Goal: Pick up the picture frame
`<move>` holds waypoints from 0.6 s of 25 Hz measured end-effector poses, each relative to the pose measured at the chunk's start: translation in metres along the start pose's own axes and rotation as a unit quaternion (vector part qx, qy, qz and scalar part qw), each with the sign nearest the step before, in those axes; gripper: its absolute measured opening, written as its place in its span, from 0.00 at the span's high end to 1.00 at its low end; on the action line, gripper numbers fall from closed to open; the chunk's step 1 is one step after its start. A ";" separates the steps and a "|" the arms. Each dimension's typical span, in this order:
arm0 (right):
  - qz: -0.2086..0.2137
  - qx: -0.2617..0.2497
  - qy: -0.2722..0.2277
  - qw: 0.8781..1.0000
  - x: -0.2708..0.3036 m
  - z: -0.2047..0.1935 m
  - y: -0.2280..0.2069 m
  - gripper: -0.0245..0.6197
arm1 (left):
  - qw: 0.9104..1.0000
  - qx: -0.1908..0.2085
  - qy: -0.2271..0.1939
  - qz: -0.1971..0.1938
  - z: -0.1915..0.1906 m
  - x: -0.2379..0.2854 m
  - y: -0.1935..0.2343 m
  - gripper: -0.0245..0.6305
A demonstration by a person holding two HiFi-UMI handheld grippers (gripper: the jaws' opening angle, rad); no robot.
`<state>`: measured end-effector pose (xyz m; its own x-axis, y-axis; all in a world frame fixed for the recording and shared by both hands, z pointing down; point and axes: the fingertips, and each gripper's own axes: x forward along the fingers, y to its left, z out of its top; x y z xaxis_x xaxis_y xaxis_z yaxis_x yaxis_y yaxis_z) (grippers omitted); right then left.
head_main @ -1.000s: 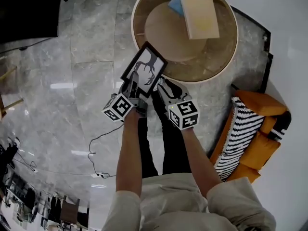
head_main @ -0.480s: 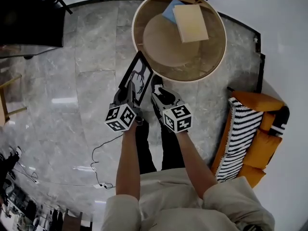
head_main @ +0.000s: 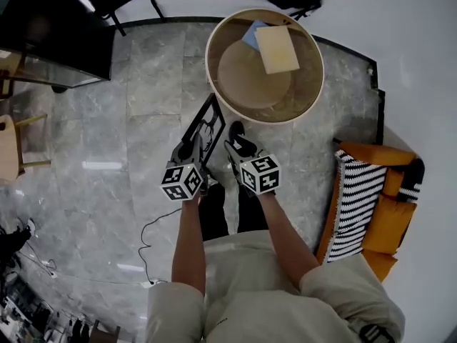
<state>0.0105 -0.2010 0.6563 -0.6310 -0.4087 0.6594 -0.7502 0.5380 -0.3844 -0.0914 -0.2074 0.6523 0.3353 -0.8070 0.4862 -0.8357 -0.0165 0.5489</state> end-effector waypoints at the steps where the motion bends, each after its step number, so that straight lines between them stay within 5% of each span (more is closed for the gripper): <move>1: 0.003 -0.005 0.000 1.000 -0.006 0.002 0.007 0.73 | 1.000 0.003 -0.003 0.001 0.005 -0.010 -0.003 0.92; 15: 0.029 -0.090 -0.006 0.996 -0.065 0.030 0.087 0.74 | 0.999 0.022 -0.036 -0.024 0.056 -0.106 -0.043 0.92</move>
<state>-0.0201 -0.1499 0.5607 -0.6749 -0.3825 0.6310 -0.6661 0.6837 -0.2981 -0.1153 -0.1541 0.5384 0.3439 -0.8453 0.4090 -0.8385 -0.0804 0.5390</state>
